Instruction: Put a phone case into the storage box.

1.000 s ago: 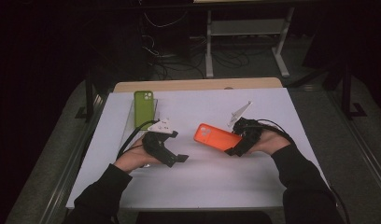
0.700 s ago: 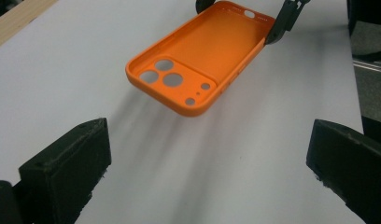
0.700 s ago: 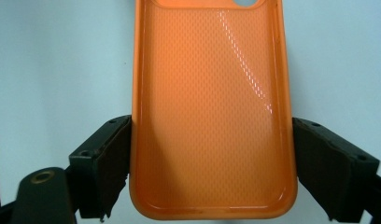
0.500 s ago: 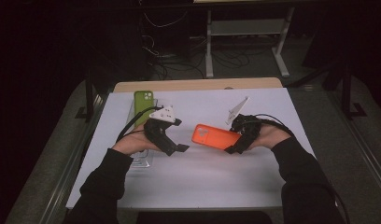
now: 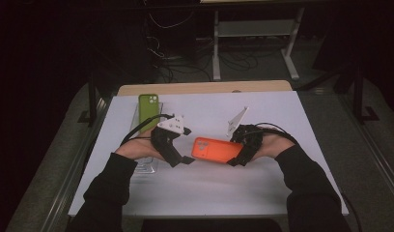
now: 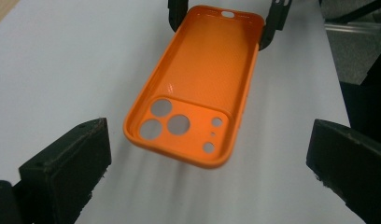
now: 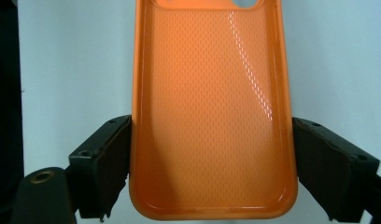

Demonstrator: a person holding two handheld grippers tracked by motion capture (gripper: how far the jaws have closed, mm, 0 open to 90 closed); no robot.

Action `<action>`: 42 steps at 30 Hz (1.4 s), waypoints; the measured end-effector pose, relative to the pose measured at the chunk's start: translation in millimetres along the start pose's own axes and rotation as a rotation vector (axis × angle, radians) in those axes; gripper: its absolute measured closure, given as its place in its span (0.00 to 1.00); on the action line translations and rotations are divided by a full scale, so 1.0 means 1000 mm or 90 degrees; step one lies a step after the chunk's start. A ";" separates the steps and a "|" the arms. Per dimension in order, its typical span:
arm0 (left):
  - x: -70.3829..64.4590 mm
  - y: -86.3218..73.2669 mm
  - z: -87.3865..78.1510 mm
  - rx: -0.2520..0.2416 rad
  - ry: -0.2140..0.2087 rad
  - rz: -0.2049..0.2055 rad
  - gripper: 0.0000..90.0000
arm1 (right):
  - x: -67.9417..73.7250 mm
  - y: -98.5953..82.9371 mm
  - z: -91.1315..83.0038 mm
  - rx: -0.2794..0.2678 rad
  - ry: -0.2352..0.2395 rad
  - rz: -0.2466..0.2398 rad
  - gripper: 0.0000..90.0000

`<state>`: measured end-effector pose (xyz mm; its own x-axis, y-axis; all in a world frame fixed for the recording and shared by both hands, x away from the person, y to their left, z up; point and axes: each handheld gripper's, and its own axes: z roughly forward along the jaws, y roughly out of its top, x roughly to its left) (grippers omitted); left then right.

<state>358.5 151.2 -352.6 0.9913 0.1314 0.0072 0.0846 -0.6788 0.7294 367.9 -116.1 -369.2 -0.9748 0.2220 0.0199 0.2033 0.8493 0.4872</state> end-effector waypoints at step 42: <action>-0.020 0.002 0.042 0.105 -0.048 0.056 0.07 | 0.033 0.021 -0.002 -0.015 0.017 -0.098 0.17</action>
<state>343.6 116.7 -380.4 0.9998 0.0158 0.0100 0.0065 -0.7950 0.6066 339.8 -91.6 -356.9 -0.9964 0.0770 -0.0343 0.0491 0.8609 0.5064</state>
